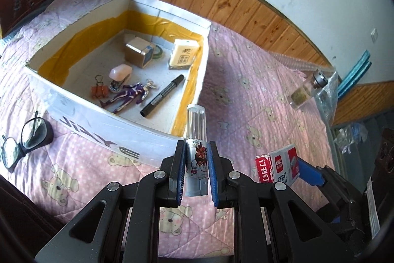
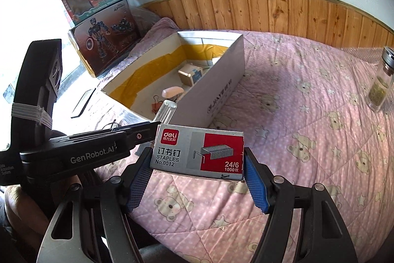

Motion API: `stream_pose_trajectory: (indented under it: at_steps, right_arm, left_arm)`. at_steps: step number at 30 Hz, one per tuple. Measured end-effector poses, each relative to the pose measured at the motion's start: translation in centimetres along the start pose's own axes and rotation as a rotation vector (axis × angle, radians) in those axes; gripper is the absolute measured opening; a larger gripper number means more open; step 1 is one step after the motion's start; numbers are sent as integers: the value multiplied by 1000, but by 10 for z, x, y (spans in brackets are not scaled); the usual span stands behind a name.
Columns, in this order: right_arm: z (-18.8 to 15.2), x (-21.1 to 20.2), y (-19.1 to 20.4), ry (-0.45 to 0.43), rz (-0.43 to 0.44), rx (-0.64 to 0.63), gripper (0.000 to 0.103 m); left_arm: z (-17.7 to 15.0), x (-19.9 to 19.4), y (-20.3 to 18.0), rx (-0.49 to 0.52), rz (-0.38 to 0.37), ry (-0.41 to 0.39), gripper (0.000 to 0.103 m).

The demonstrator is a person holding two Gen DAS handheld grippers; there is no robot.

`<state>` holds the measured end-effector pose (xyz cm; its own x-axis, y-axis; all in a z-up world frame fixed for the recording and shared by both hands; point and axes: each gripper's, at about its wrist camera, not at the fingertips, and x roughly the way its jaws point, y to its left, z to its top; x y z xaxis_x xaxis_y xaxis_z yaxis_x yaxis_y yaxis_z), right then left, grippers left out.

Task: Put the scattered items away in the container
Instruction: 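Lift and carry the staples box and clear tube over the box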

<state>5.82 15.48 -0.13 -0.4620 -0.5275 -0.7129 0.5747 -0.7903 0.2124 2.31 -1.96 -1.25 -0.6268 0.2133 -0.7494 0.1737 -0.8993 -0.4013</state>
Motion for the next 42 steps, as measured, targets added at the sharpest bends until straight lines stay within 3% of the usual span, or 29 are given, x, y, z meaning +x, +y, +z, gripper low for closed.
stream_pose_trajectory:
  at_steps: [22, 34, 42]
  right_arm:
    - [48, -4, 57, -61, 54, -111, 71]
    - [77, 7, 73, -71, 52, -180, 71]
    - [95, 27, 69, -57, 56, -172, 71]
  left_arm:
    - [47, -46, 79, -161, -15, -113, 18]
    - [101, -58, 105, -156, 20, -188, 18]
    - [135, -40, 116, -137, 30, -173, 18]
